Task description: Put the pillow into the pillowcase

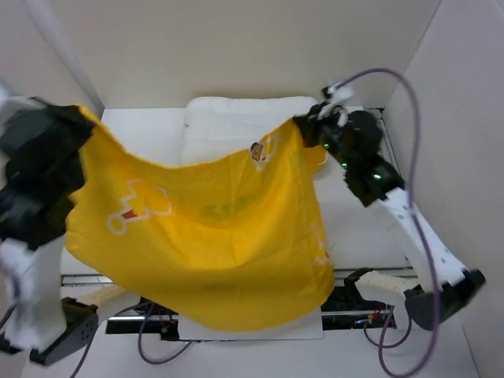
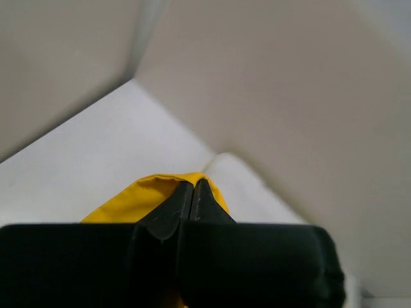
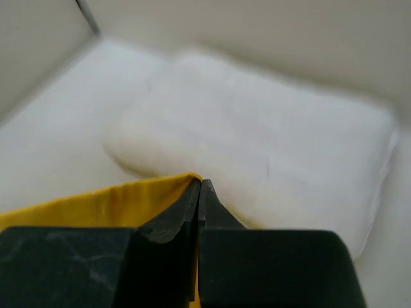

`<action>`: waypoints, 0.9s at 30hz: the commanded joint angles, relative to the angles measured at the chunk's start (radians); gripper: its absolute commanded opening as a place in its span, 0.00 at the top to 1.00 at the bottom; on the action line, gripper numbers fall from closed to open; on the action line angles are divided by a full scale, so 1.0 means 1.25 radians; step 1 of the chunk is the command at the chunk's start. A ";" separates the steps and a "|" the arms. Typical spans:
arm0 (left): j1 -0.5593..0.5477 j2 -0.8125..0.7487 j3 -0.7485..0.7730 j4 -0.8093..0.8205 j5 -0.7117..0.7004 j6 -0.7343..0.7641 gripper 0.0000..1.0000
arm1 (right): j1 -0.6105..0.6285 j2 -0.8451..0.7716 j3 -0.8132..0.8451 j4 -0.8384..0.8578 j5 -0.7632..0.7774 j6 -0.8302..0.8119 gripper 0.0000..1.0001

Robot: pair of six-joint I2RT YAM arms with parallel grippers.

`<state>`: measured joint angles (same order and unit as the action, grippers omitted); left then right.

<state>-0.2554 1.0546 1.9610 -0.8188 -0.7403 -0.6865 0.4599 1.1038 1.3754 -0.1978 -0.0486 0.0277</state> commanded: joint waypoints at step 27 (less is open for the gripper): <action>0.440 0.397 -0.227 0.023 0.447 0.018 0.00 | 0.037 0.191 -0.261 -0.012 -0.018 0.125 0.00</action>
<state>0.3408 1.6245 1.6672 -0.7921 -0.2470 -0.7128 0.4728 1.4094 1.0988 -0.1410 -0.0677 0.1493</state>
